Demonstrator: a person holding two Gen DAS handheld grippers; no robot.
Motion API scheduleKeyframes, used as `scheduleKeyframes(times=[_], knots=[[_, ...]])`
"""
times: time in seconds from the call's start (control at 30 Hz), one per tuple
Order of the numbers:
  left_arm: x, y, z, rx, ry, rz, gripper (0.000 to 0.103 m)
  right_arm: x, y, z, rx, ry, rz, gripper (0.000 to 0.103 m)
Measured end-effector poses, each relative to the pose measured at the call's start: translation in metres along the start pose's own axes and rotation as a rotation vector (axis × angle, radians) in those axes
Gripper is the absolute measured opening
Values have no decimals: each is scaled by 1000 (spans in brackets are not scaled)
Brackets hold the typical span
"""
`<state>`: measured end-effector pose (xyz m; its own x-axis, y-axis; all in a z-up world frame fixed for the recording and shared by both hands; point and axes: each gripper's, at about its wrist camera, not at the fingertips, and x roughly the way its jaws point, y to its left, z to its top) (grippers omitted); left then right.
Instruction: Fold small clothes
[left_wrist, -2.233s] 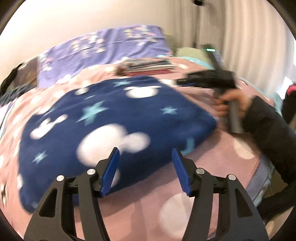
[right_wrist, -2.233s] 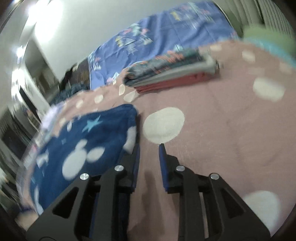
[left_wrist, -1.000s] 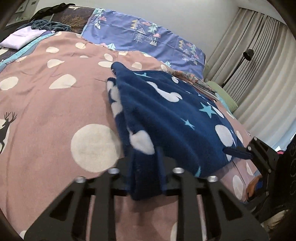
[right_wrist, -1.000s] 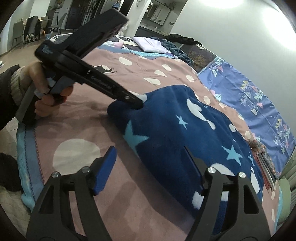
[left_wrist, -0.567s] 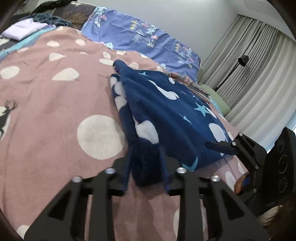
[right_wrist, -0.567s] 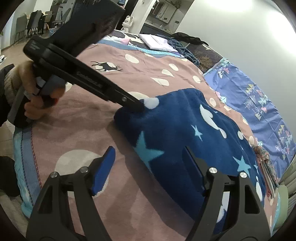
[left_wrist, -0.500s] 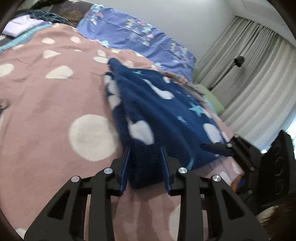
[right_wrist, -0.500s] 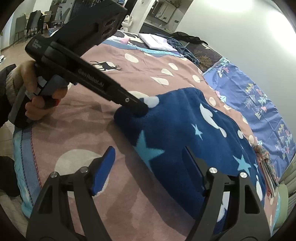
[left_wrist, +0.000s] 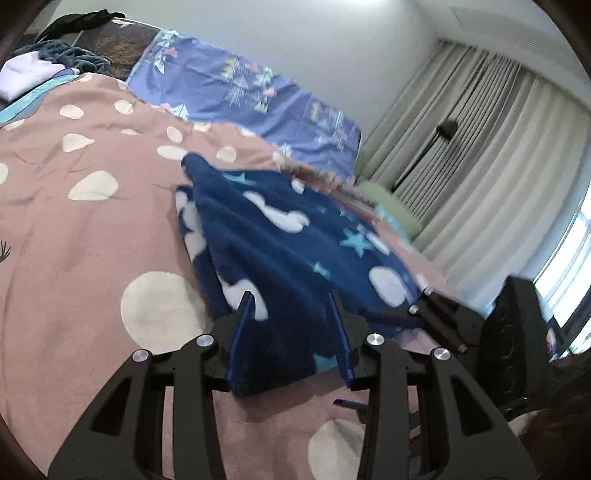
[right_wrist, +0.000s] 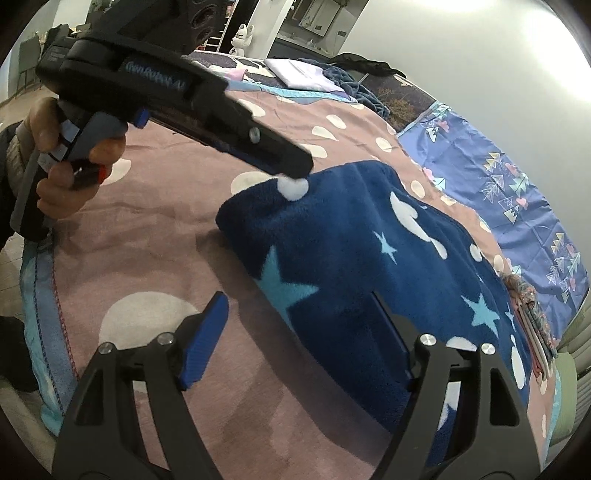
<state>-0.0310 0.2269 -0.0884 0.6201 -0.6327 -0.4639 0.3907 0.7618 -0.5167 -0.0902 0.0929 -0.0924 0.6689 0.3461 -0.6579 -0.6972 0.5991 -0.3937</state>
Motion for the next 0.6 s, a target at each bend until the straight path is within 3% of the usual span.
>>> scheduleKeyframes(times=[0.13,0.33,0.6], knots=[[11,15,2,-42,20,68,39,-5,-1,0,11,-16,4,78],[18,19,4,-10,38,-74,38,-5,-3,-4,27,-5,-5,79],[25,34,2,-55,77,-13,40,-5,-4,-2,36,-13,6,79]])
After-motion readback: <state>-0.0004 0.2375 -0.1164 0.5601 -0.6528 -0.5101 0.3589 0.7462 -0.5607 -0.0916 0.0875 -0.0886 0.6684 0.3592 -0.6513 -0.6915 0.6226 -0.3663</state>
